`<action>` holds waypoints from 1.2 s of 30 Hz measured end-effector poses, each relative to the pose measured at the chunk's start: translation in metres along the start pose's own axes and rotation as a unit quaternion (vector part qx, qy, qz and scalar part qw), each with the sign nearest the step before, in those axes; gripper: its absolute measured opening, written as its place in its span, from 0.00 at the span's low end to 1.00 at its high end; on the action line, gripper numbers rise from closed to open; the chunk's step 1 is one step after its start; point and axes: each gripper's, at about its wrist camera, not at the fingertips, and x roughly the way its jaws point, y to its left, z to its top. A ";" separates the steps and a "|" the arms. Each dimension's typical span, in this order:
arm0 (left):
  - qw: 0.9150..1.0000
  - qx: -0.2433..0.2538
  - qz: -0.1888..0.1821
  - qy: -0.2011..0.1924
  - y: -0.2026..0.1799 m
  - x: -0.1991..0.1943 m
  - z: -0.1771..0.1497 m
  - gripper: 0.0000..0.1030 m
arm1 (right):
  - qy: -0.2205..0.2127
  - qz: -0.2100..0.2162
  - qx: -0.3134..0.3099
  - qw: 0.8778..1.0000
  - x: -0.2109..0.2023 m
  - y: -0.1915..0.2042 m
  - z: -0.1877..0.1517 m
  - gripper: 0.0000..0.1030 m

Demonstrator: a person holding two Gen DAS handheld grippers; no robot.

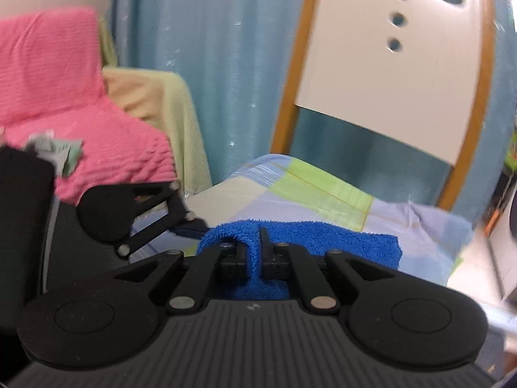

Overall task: Clean container
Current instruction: 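Turn the jar base toward the towel with the left gripper while the right gripper repositions the towel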

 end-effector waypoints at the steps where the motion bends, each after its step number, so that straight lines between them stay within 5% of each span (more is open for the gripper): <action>1: 1.000 0.001 0.000 0.000 -0.001 -0.001 -0.002 0.82 | 0.000 0.000 -0.001 1.000 0.001 0.000 0.000 0.03; 4: 1.000 0.004 -0.006 0.001 -0.006 -0.006 -0.005 0.82 | 0.006 -0.041 0.029 0.999 0.009 -0.017 0.002 0.03; 19: 0.997 -0.059 -0.041 -0.025 -0.011 -0.062 0.007 0.82 | 0.004 -0.031 0.124 0.992 -0.015 -0.045 -0.014 0.04; 29: 0.990 -0.127 -0.055 -0.025 0.055 0.011 0.028 0.82 | 0.003 -0.061 0.130 0.990 -0.021 -0.060 -0.020 0.03; 36: 0.987 -0.149 -0.053 -0.021 0.090 0.041 0.031 0.85 | -0.039 -0.149 0.080 0.985 -0.046 -0.077 -0.004 0.03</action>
